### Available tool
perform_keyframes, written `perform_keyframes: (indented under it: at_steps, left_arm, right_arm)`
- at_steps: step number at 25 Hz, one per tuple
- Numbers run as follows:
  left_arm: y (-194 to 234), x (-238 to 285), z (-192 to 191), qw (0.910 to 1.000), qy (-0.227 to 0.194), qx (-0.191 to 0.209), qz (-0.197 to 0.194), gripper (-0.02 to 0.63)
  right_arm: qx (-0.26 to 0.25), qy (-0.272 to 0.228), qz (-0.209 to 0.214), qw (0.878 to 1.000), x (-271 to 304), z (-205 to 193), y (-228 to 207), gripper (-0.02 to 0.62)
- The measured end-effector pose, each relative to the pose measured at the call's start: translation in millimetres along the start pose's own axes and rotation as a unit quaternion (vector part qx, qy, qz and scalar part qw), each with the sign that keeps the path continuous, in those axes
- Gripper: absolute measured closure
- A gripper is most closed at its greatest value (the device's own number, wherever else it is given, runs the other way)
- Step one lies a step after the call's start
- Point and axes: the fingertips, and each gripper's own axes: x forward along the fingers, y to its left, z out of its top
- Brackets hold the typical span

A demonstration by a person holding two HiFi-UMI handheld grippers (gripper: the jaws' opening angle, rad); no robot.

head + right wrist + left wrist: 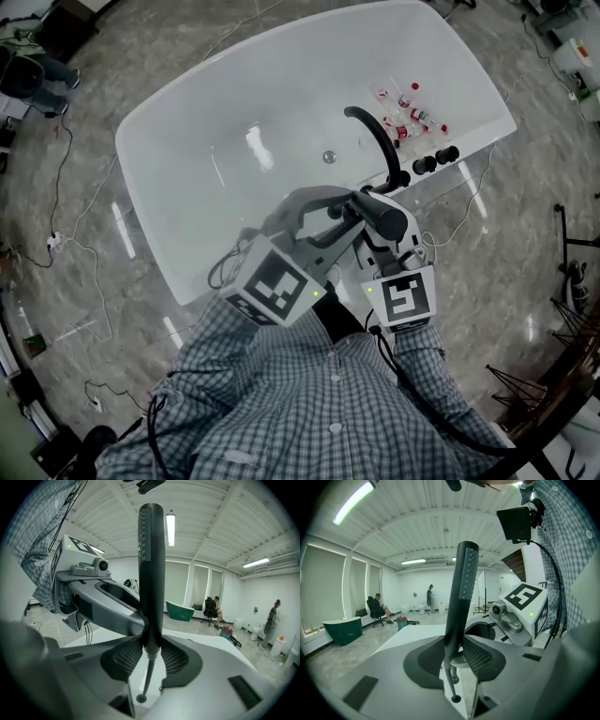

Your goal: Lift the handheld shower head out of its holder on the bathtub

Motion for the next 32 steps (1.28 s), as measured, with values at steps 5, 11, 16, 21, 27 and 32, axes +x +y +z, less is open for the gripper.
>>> perform_keyframes:
  at_steps: [5,11,16,21,27,32]
  left_arm:
    - [1.6,-5.5,24.0,0.9998,-0.013,0.010,0.006,0.500]
    - [-0.6,-19.5,50.5,0.9991,-0.024,0.031,0.014,0.499]
    - [1.9,-30.2,70.3,0.9987,-0.026,0.037,0.023,0.499]
    - [3.3,-28.6,104.0,0.9977,-0.049,0.035,0.029,0.499]
    - [6.9,-39.8,136.2,0.9955,-0.070,0.054,0.035,0.499]
    - [13.3,-36.7,162.0,0.9945,-0.082,0.055,0.036,0.499]
  right_arm:
    - [0.008,-0.013,-0.011,1.000,-9.1,22.4,-8.6,0.474]
    - [-0.008,-0.032,-0.017,0.999,-21.2,51.3,-11.0,0.474]
    - [-0.008,-0.055,-0.018,0.998,-28.6,82.2,-16.4,0.474]
    - [0.006,-0.080,-0.017,0.997,-41.9,101.3,-32.5,0.474]
    - [0.014,-0.110,-0.029,0.993,-53.2,133.3,-42.3,0.474]
    - [0.020,-0.126,-0.029,0.991,-61.0,154.1,-60.4,0.474]
